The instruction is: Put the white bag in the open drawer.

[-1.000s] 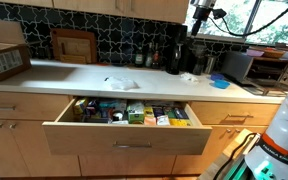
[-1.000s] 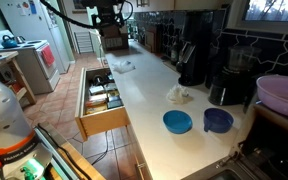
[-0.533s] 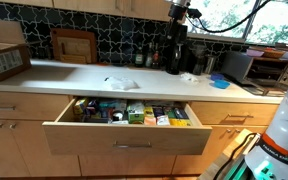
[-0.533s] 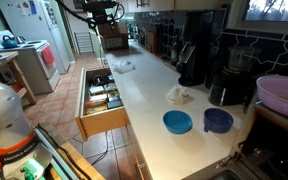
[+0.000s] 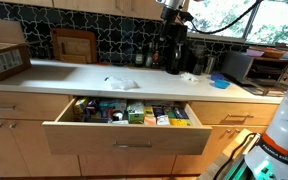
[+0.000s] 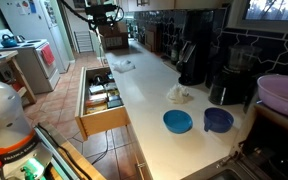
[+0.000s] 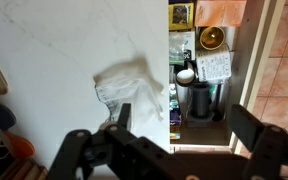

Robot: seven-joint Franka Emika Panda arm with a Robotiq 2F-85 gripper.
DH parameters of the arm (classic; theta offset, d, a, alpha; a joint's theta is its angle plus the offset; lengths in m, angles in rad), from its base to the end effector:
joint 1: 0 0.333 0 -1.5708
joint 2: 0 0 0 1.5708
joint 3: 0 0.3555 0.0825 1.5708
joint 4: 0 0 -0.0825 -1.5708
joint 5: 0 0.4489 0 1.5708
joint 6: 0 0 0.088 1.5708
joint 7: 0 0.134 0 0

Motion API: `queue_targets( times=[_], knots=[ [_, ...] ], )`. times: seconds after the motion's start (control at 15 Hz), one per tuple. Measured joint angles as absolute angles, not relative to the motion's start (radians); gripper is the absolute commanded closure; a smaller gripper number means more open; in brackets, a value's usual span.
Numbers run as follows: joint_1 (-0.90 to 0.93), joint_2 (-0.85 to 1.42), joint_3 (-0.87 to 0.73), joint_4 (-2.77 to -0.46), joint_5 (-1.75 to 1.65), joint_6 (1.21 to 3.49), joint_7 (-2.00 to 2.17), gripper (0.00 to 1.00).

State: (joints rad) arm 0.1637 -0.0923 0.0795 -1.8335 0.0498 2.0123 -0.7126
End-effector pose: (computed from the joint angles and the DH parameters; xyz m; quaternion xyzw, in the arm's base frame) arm 0.6067 0.1566 0.5941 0.8829 0.4492 0.1360 0.0118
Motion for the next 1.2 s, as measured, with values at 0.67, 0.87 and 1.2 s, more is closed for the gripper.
queue_targets(
  times=[0.67,0.87,1.2],
  knots=[
    [0.167,0.076,0.12,-1.869,0.15,2.24,-0.708,0.0],
    [0.166,0.17,0.141,-1.871,0.159,2.329,-0.668,0.0],
    [0.16,0.287,0.147,-1.864,0.146,2.494,-0.59,0.0]
  ],
)
